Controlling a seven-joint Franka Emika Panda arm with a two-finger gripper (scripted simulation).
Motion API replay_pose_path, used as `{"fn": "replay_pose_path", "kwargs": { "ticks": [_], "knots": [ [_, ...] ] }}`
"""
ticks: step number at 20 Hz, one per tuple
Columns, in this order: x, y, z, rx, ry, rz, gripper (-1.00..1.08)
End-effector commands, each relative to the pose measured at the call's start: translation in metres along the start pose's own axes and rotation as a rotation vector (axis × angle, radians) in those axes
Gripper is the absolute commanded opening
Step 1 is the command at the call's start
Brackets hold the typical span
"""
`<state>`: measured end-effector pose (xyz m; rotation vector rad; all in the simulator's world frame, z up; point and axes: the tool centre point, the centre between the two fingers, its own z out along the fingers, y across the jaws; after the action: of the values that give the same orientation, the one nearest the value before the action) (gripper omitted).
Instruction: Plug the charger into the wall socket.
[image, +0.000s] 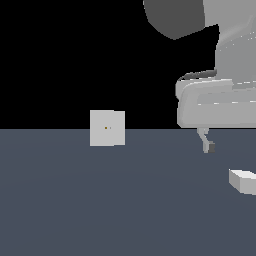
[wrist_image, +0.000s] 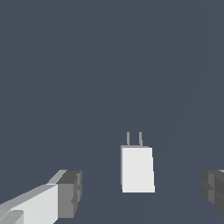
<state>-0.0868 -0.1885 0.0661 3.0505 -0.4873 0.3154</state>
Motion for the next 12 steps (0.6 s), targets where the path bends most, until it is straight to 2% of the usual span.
{"fn": "replay_pose_path", "kwargs": {
  "ticks": [1,12],
  "knots": [
    [-0.001,0.004,0.003,0.001,0.005,0.007,1.0],
    [-0.005,0.005,0.017,0.001,0.005,0.009,1.0]
  ]
}}
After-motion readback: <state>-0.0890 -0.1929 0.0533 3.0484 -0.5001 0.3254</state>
